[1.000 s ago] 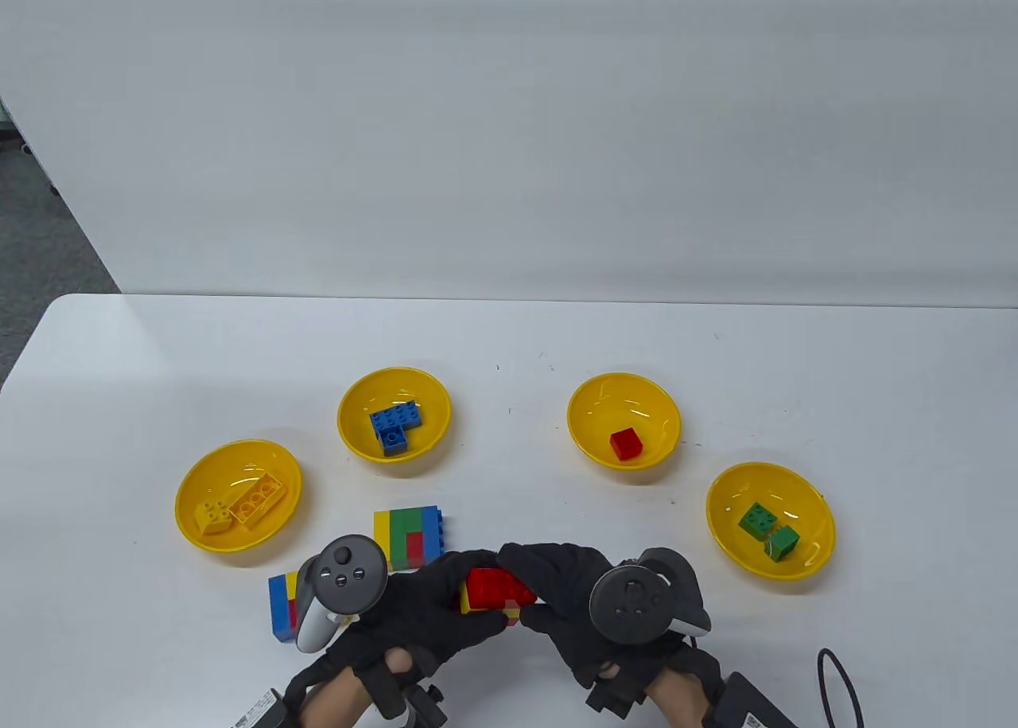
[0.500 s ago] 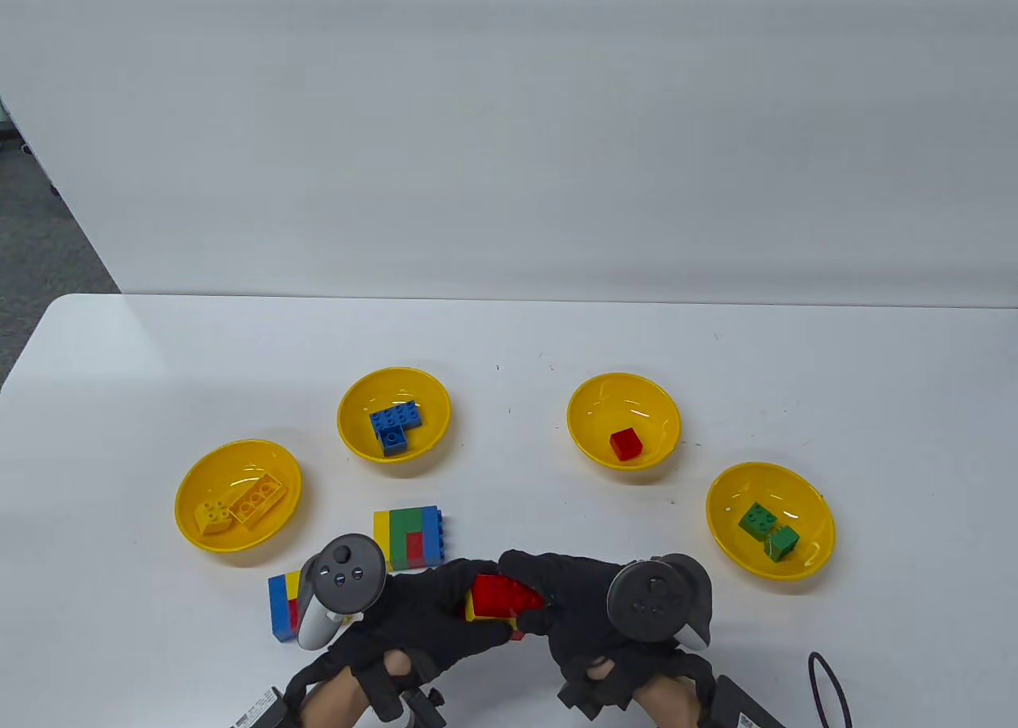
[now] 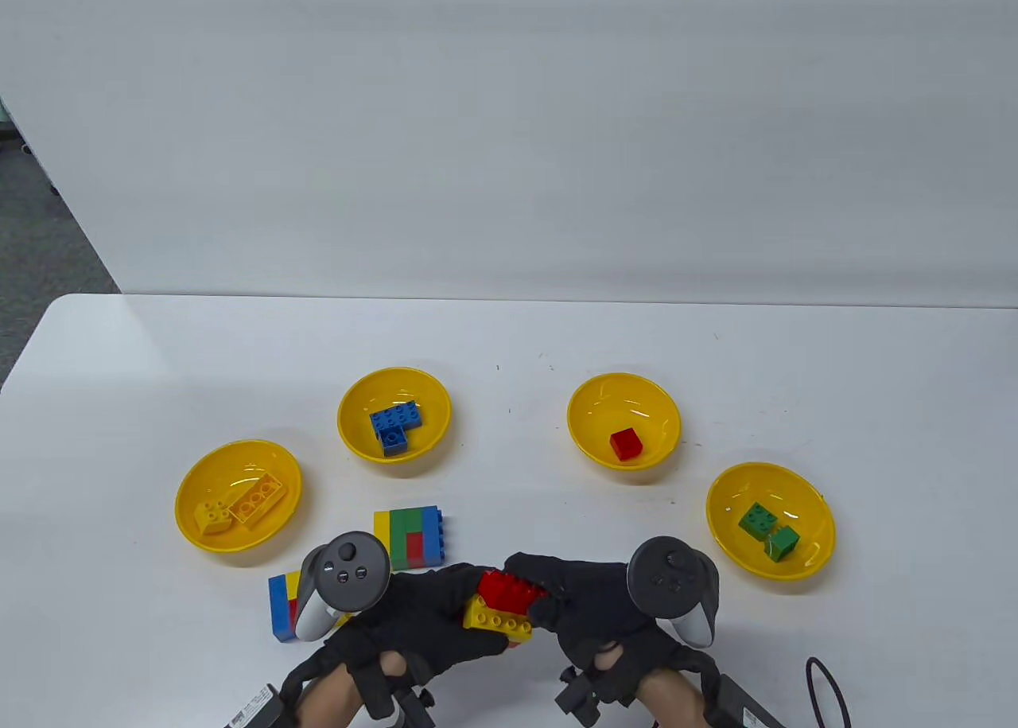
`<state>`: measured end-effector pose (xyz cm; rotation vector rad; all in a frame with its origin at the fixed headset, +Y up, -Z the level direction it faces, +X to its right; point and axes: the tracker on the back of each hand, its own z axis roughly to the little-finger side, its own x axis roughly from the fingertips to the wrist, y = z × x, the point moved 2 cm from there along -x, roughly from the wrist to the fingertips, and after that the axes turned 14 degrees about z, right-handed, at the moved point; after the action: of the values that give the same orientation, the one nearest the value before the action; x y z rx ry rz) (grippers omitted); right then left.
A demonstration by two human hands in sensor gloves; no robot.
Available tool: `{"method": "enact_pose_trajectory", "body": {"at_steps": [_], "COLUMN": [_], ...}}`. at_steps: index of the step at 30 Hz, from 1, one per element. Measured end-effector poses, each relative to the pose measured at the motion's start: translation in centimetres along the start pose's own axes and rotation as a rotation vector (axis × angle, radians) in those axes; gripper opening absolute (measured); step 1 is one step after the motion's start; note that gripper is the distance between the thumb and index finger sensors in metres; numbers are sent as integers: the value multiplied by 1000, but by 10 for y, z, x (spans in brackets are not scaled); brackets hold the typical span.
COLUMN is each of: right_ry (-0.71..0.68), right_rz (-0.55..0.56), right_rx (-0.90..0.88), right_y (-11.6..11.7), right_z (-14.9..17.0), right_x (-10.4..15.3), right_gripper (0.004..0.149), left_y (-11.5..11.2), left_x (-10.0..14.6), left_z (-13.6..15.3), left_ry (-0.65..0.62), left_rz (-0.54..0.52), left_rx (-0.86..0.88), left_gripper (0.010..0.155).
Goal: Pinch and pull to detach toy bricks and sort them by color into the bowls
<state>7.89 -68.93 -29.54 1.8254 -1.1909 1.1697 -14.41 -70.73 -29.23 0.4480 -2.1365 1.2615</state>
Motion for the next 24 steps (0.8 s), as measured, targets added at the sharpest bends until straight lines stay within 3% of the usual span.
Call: {"method": "enact_pose_trajectory", "body": {"at_steps": [8,11,17,21,24], "right_ry": [16,8,50,89,119], "right_rz": [-29,-8,146,252,281], "right_rx": [0,9,156,426,641], "right_y": [3,-6,-60,-105,-121], "right_z": [4,-1,-11,-16,-6], "right_x": [-1,-6,-53,-97,-123], "right_gripper": [59,59,60,60,60], "left_y": [0,5,20,29,32], "left_x": [0,3,15,20,21], "left_z": [4,5,11,15,18], "left_ry": [39,58,90,102,117], "left_rz": [8,-18,-71,-100,-109], "left_rx": [-15,-6,16,29,30], "left_gripper": [69,69,69,69,69]}}
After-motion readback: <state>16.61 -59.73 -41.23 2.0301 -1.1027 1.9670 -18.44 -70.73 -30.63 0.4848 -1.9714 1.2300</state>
